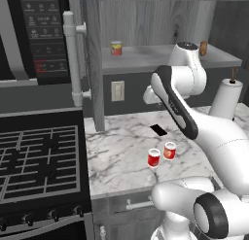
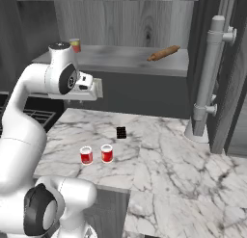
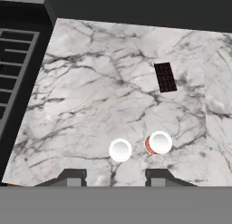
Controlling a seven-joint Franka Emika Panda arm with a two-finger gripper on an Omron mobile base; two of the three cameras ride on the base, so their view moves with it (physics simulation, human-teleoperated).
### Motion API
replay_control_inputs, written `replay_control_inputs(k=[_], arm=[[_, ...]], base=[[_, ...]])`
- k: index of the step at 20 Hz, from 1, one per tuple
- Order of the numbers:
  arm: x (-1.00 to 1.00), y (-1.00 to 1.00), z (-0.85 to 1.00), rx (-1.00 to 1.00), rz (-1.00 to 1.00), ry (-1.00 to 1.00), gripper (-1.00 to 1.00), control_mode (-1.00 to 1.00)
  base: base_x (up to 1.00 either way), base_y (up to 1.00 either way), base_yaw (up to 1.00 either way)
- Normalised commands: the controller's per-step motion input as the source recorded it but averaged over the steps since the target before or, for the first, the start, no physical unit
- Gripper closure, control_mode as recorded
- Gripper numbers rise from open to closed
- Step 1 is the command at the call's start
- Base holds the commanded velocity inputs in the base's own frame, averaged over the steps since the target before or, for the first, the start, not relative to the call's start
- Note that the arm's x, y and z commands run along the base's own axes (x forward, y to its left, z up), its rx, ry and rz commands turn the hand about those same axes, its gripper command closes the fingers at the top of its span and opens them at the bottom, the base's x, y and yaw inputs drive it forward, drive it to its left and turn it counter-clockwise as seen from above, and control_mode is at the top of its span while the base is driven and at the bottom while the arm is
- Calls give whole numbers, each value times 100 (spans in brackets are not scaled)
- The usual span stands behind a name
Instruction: Pick the cans from the counter and place them in their designated side in the cabinet.
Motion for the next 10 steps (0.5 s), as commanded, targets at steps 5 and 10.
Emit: replay_control_inputs(k=[5,10], arm=[[-11,5,0,0,-1,-3,-100,-100],[-30,10,-6,-1,-2,-4,-100,-100]], base=[[0,0,0],[0,0,0]])
